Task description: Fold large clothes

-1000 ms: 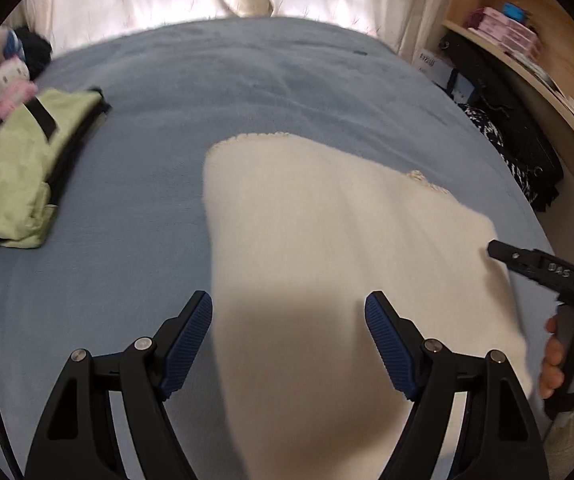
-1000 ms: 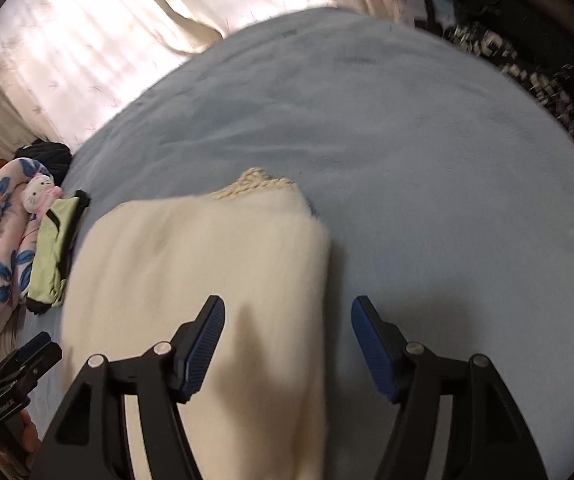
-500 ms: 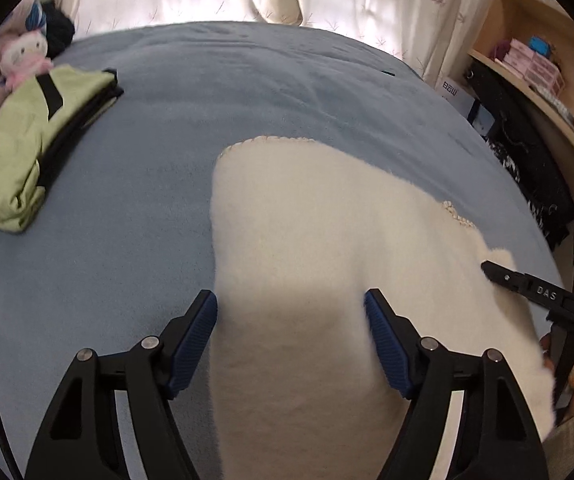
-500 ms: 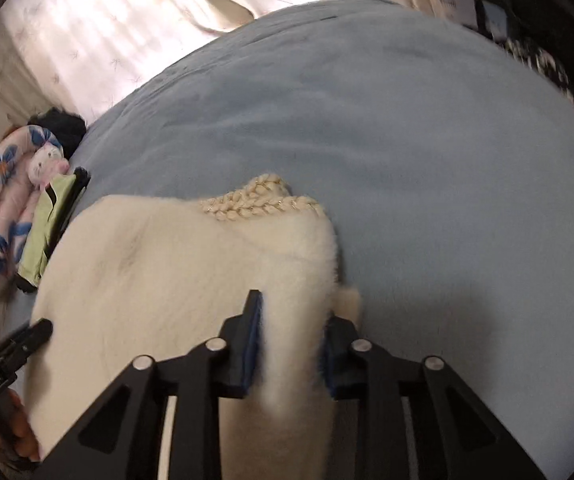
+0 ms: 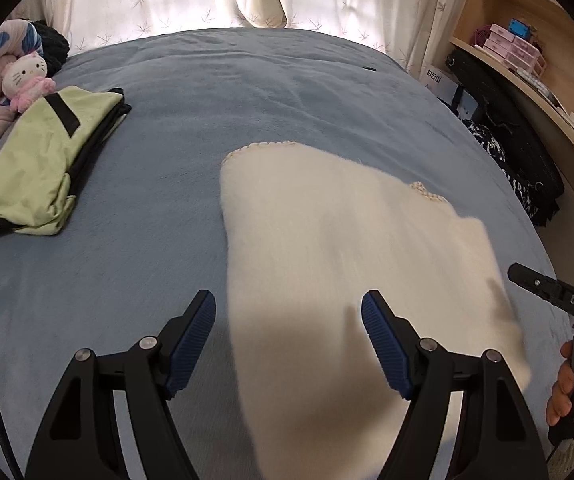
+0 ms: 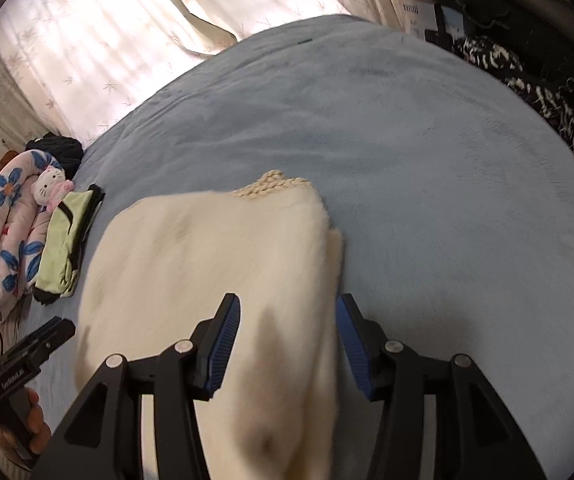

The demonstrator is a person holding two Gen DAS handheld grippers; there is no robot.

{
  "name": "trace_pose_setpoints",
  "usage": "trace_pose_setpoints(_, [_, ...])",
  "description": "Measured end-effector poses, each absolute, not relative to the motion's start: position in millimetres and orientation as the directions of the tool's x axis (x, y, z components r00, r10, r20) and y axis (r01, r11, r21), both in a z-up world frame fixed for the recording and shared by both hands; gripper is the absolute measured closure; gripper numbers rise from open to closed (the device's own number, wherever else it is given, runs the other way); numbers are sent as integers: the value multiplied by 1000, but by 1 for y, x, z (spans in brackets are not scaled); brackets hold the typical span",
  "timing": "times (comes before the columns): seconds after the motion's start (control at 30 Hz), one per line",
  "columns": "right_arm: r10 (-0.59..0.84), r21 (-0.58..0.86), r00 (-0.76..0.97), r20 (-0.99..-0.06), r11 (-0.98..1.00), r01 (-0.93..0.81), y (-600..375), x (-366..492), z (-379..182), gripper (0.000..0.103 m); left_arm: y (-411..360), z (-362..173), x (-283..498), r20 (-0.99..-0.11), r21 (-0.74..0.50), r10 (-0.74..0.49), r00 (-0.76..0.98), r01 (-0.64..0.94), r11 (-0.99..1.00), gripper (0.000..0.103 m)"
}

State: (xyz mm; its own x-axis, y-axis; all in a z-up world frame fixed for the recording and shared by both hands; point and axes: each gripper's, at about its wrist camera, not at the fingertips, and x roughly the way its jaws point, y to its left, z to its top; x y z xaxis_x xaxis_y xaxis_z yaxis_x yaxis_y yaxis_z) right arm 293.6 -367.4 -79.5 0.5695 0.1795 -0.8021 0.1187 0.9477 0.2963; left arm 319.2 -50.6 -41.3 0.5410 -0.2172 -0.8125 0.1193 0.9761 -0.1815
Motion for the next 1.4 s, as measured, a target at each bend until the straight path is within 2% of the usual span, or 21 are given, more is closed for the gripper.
trace_pose_setpoints(0.13, [217, 325, 571, -792, 941, 93, -358, 264, -68, 35, -51, -30, 294, -819, -167, -220, 531, 147, 975, 29])
trace_pose_setpoints(0.37, [222, 304, 563, -796, 951, 54, -343, 224, -53, 32, -48, -21, 251, -842, -124, -197, 502, 175, 977, 29])
trace_pose_setpoints(0.63, [125, 160, 603, -788, 987, 6, -328, 198, -29, 32, -43, -6, 231, -851, -163, -254, 460, 229, 960, 29])
trace_pose_setpoints(0.7, [156, 190, 594, -789, 982, -6, -331, 199, -25, 27, -45, -3, 231, -856, -165, -263, 446, 246, 955, 27])
trace_pose_setpoints(0.77, [223, 248, 565, -794, 968, -34, -335, 202, -26, 6, -46, 0, 231, -858, -186, -285, 428, 260, 948, 27])
trace_pose_setpoints(0.8, [289, 305, 535, -794, 950, -61, -336, 207, -28, 5, -46, 1, 233, -858, -200, -298, 418, 263, 944, 27])
trace_pose_setpoints(0.87, [403, 405, 468, -786, 909, -103, -338, 215, -33, 4, -42, 1, 239, -858, -243, -330, 394, 254, 936, 27])
trace_pose_setpoints(0.93, [455, 456, 428, -781, 883, -107, -338, 220, -38, 4, -35, 1, 248, -858, -279, -349, 378, 227, 933, 24])
trace_pose_setpoints(1.1, [474, 490, 414, -777, 869, -74, -347, 235, -44, 0, -23, -11, 272, -844, -399, -436, 313, 179, 899, 13])
trace_pose_setpoints(1.17, [481, 510, 411, -775, 859, -43, -355, 245, -49, 0, -20, -22, 283, -838, -450, -480, 261, 167, 877, 4])
trace_pose_setpoints(1.4, [497, 544, 350, -794, 838, 46, -380, 284, -91, 0, -14, -70, 318, -803, -562, -570, 174, 95, 822, 4])
